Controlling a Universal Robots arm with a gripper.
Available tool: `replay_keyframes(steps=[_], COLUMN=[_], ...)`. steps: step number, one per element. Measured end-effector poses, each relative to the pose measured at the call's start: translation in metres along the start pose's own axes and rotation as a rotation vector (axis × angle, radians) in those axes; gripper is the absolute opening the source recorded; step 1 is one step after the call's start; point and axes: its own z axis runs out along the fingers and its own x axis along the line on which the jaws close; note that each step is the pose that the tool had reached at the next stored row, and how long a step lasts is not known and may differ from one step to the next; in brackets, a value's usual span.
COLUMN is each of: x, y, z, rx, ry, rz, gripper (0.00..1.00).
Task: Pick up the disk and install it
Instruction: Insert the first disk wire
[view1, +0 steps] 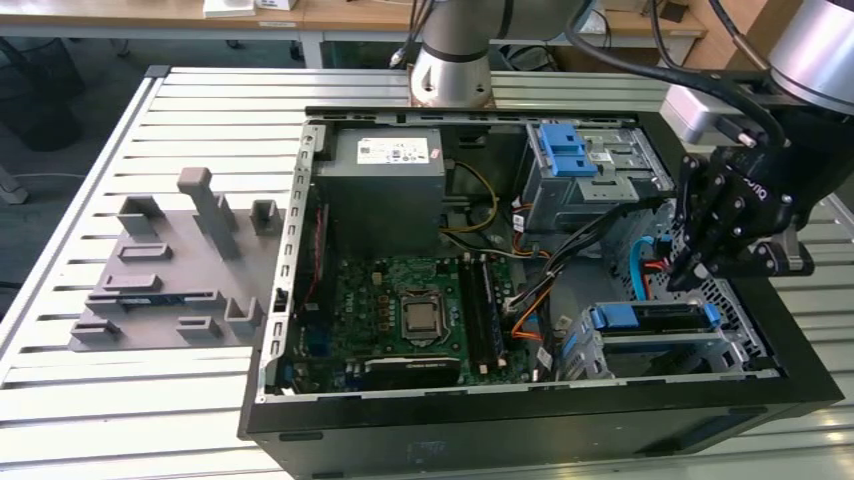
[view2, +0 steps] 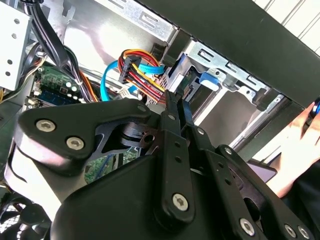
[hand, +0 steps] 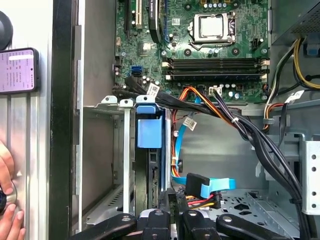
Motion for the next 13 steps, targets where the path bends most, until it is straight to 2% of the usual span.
replay_keyframes(steps=[13], x=[0.0073], y=[-0.0006], z=[0.0052], rx=[-0.0030], ry=[0.0001], rz=[0.000], gripper=[0.16])
